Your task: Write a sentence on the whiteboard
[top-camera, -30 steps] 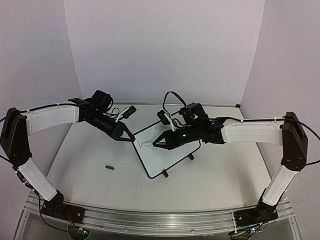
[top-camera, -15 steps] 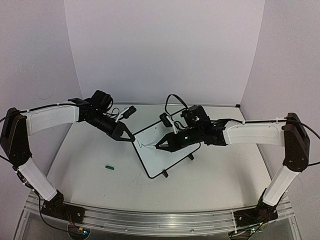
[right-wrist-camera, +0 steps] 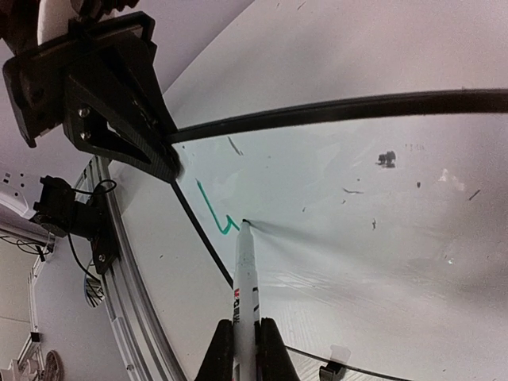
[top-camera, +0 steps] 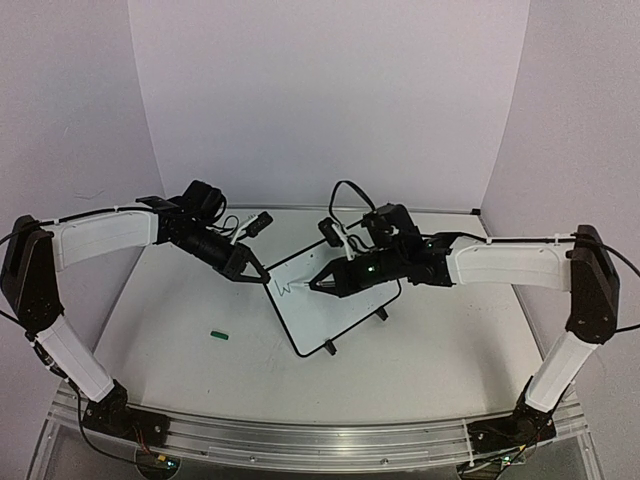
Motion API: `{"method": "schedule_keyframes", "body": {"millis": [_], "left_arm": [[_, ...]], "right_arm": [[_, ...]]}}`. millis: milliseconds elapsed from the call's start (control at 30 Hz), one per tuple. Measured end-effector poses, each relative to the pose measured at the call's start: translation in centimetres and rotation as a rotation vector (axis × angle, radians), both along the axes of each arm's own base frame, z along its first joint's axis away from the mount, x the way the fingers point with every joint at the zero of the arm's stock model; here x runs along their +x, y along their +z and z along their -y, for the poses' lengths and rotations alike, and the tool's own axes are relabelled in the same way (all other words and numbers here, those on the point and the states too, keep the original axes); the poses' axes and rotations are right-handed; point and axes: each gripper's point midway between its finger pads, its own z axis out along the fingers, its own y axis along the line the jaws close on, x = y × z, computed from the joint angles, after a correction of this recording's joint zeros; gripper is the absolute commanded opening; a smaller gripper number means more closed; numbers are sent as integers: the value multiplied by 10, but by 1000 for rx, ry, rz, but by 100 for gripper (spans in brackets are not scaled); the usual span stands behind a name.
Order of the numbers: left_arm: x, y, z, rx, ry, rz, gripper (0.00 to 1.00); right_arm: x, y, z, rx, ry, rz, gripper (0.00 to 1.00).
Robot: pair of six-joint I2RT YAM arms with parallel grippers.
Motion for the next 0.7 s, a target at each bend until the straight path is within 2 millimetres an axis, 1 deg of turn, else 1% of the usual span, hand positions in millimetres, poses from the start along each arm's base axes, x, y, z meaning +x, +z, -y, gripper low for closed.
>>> {"method": "schedule_keyframes", "body": {"millis": [167,367,700], "left_arm": [[0,0,0,0,-1,0,0],[0,0,0,0,-1,0,0],[0,0,0,0,-2,0,0]], "right_arm": [[7,13,-3,15,-12,33,0],[10,20,-5,24,-15,50,0],[10,22,-6,29,-9,54,0]]}}
